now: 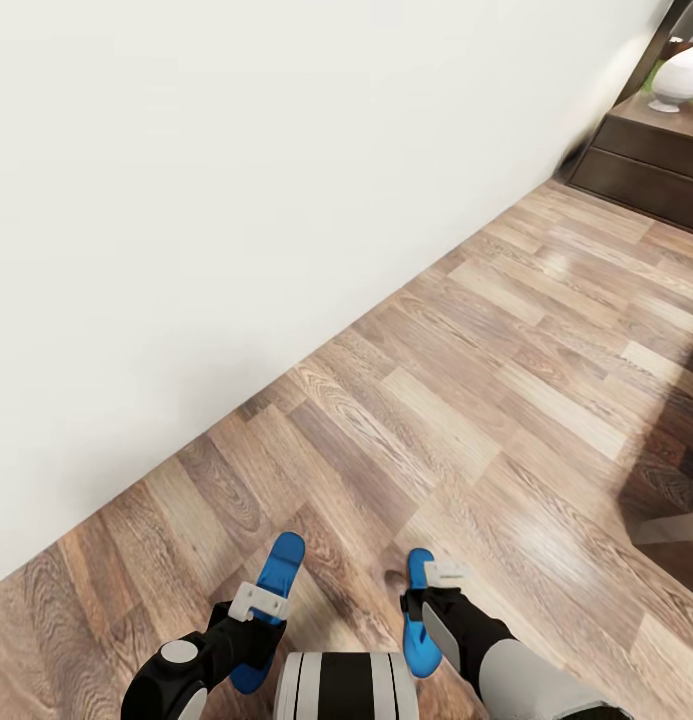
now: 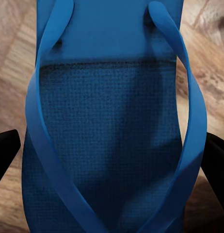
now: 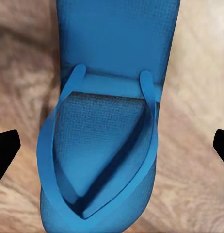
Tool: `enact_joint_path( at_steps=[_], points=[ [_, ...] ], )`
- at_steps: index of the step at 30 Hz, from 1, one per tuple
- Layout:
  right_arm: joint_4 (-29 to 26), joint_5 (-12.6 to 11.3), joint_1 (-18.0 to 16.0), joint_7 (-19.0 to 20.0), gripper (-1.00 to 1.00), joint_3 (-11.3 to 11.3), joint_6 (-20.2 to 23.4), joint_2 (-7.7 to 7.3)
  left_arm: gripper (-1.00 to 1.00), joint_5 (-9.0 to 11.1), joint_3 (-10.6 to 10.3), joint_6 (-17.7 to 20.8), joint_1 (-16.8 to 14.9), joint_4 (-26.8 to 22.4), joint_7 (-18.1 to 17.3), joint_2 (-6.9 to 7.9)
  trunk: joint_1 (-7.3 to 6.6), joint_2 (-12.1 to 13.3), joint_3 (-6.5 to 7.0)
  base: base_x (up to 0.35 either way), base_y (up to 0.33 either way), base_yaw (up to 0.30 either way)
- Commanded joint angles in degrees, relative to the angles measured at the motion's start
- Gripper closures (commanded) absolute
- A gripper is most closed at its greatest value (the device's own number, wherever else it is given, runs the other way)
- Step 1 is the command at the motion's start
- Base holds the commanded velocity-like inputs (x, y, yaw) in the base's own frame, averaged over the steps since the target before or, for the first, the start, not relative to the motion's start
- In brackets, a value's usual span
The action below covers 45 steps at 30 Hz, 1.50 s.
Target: In the bedroom, move the book from the bed onto either nightstand, and place the two sandals side by side next to the bed.
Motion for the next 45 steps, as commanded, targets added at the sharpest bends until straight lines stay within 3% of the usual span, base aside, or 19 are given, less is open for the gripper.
enact_joint_path(
  at_steps=[1, 10, 45],
  points=[
    [-0.1, -0.6, -0.1, -0.4, -1.00, 0.5, 0.3, -0.03, 1.00, 0.6, -0.1, 0.2, 0.0, -0.1, 0.5, 0.05, -0.01, 0.0, -0.03, 0.000, 0.000, 0.000],
    [0.0, -0.6, -0.5, -0.4, -1.00, 0.5, 0.3, -0.03, 1.00, 0.6, -0.1, 0.2, 0.0, -0.1, 0.5, 0.05, 0.17, -0.1, -1.59, 0.000, 0.000, 0.000],
    [0.0, -0.6, -0.6, -0.3, -1.00, 0.5, 0.3, -0.03, 1.00, 0.6, -0.1, 0.3, 0.0, -0.1, 0.5, 0.05, 0.17, -0.1, -1.59, 0.000, 0.000, 0.000]
  ],
)
